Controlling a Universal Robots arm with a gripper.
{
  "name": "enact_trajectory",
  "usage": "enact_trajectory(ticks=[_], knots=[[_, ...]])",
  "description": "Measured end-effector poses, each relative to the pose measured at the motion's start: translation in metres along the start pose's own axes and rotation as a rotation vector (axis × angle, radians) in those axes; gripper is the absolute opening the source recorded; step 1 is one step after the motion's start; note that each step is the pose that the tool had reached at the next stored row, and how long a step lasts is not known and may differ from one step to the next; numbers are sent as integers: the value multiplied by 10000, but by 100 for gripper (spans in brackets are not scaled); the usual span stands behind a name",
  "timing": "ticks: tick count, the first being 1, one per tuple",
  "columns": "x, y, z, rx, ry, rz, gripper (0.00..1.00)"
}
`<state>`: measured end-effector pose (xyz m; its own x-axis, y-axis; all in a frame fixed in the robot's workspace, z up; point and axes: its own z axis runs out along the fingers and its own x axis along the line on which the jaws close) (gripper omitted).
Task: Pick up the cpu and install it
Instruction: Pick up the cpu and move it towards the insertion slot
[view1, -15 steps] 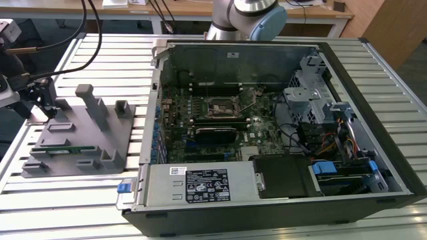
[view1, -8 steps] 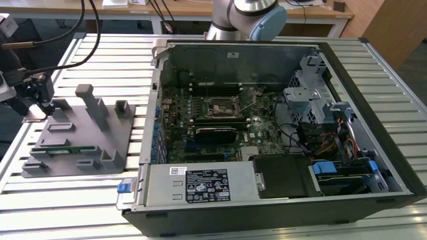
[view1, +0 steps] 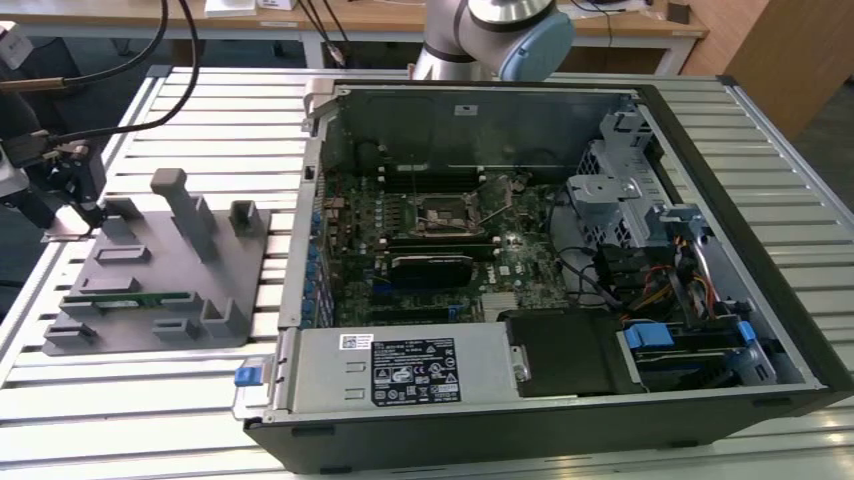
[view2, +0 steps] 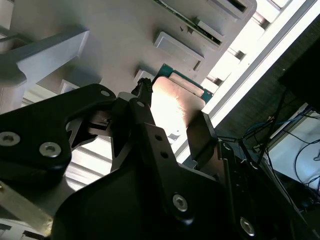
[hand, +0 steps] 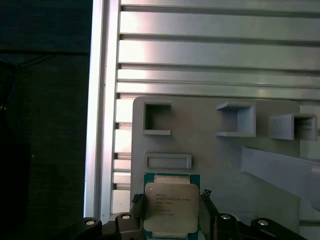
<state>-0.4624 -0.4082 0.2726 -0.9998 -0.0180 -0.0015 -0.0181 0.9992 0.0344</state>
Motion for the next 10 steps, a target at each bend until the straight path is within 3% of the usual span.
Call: enact_trajectory(ticks=[10], knots=[[0,6,-69,1,1,1,53]])
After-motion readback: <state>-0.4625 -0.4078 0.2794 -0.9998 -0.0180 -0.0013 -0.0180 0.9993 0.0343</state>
